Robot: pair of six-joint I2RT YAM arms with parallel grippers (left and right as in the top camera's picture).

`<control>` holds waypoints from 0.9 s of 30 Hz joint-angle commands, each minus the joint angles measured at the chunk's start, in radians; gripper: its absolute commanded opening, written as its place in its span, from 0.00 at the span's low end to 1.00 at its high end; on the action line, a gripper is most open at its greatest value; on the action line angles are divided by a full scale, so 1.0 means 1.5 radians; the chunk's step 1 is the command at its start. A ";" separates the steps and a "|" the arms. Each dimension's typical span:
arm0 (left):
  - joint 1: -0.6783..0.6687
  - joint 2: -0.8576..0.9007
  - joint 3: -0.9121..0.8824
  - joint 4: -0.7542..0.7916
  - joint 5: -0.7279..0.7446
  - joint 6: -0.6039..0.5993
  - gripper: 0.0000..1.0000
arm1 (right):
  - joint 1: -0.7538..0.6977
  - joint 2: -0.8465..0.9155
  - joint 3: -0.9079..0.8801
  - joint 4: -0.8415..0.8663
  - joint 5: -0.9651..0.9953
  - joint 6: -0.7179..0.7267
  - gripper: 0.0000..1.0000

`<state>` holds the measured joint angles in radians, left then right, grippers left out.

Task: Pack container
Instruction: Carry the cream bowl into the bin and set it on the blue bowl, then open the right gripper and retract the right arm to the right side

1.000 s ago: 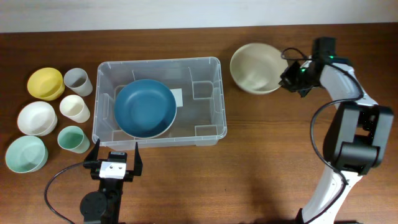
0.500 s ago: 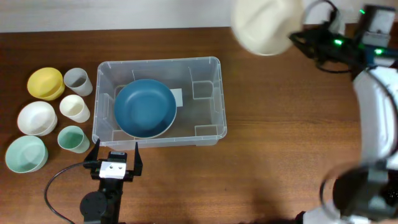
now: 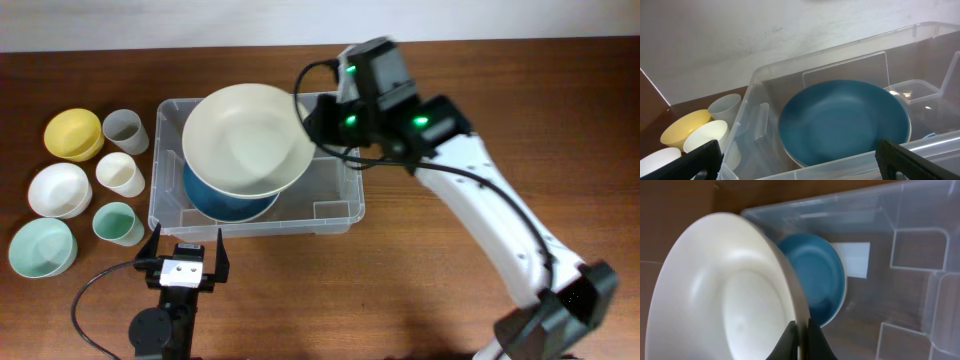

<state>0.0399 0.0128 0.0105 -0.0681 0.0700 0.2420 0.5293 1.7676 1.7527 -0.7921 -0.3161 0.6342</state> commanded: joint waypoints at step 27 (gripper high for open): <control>0.003 -0.003 -0.001 -0.005 -0.005 -0.004 1.00 | 0.036 0.248 0.000 0.123 -0.051 0.022 0.12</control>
<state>0.0399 0.0128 0.0105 -0.0681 0.0700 0.2417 0.5732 2.1277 1.7500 -0.6144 -0.3691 0.6621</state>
